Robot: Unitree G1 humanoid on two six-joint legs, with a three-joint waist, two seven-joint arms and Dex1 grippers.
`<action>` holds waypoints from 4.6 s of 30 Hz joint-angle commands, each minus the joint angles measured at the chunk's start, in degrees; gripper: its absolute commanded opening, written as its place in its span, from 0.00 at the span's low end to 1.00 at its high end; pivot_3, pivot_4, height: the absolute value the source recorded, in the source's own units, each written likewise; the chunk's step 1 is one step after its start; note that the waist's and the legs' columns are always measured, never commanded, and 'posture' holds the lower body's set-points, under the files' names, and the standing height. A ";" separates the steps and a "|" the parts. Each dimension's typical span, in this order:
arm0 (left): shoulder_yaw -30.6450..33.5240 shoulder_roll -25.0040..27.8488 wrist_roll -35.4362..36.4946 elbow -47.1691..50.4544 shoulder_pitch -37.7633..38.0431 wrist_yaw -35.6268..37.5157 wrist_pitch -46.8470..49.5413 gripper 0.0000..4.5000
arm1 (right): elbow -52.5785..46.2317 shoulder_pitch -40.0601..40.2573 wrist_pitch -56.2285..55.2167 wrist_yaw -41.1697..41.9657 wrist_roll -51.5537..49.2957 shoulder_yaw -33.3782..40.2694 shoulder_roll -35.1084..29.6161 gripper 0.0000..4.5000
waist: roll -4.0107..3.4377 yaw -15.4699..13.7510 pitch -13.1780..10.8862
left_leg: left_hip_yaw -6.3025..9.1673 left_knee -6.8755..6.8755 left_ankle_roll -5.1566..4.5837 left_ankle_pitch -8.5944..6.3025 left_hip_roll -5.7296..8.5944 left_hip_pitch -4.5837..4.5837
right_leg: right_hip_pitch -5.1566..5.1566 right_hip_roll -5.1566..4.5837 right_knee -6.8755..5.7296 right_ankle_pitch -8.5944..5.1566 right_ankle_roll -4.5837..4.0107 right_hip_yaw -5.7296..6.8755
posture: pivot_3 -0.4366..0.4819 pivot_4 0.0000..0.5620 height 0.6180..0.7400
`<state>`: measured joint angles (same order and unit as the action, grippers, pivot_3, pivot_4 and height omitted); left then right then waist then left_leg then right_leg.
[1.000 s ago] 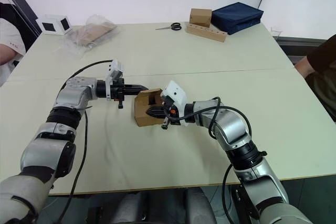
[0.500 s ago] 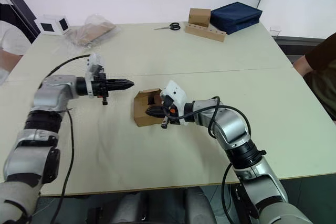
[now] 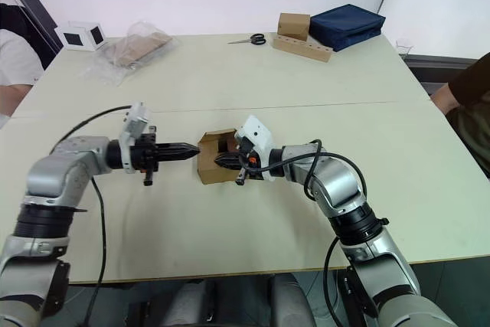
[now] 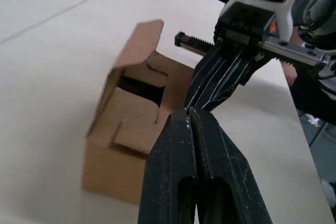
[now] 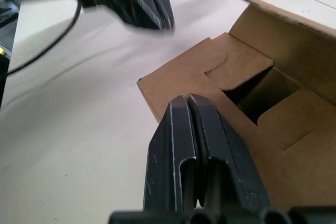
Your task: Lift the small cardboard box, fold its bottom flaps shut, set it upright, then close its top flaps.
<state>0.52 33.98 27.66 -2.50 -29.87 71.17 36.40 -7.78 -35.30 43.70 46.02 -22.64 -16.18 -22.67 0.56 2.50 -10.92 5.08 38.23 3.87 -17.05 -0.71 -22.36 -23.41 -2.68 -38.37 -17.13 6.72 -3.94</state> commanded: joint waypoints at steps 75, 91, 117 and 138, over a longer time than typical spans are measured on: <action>1.59 2.19 2.65 -1.73 -6.04 -5.83 -3.23 0.02 | 21.97 -14.29 -6.50 12.18 5.20 4.20 2.89 0.00 | -0.02 0.18 -0.02 | -0.06 -0.09 0.03 0.01 0.00 -0.03 | -0.07 0.00 0.06 0.00 0.00 -0.02 | 0.48 0.27 1.00; -5.42 -5.69 -6.22 -17.91 -13.05 -2.92 -13.88 0.02 | 2.03 -8.75 2.53 7.61 0.92 7.02 -0.52 0.00 | -0.02 0.09 -0.02 | -0.06 -0.09 0.21 0.12 0.01 -0.07 | -0.12 -0.01 0.06 0.00 0.00 -0.02 | 0.48 0.27 1.00; -6.07 -7.27 -8.69 -21.40 -14.52 -1.15 -16.60 0.02 | -8.98 -1.86 10.07 -7.33 5.69 -1.47 -1.20 0.00 | -0.01 0.07 -0.01 | -0.03 -0.09 0.08 0.04 0.01 -0.07 | -0.10 0.01 0.06 0.00 0.00 -0.02 | 0.48 0.27 1.00; -7.46 -5.83 -9.81 -17.27 -12.36 2.02 -16.88 0.02 | -14.29 -2.59 13.14 -3.54 -4.26 7.40 -2.00 0.00 | -0.01 0.04 -0.01 | -0.02 -0.09 0.07 0.04 0.01 -0.06 | -0.08 0.00 0.07 0.00 0.00 -0.01 | 0.48 0.27 1.00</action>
<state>-7.07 27.30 18.02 -21.68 -42.86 72.64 19.74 -19.67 -36.50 56.68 41.99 -24.16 -12.31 -24.34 0.55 2.53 -10.94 5.06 38.13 3.94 -17.01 -0.69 -22.43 -23.49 -2.67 -38.30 -17.13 6.72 -3.95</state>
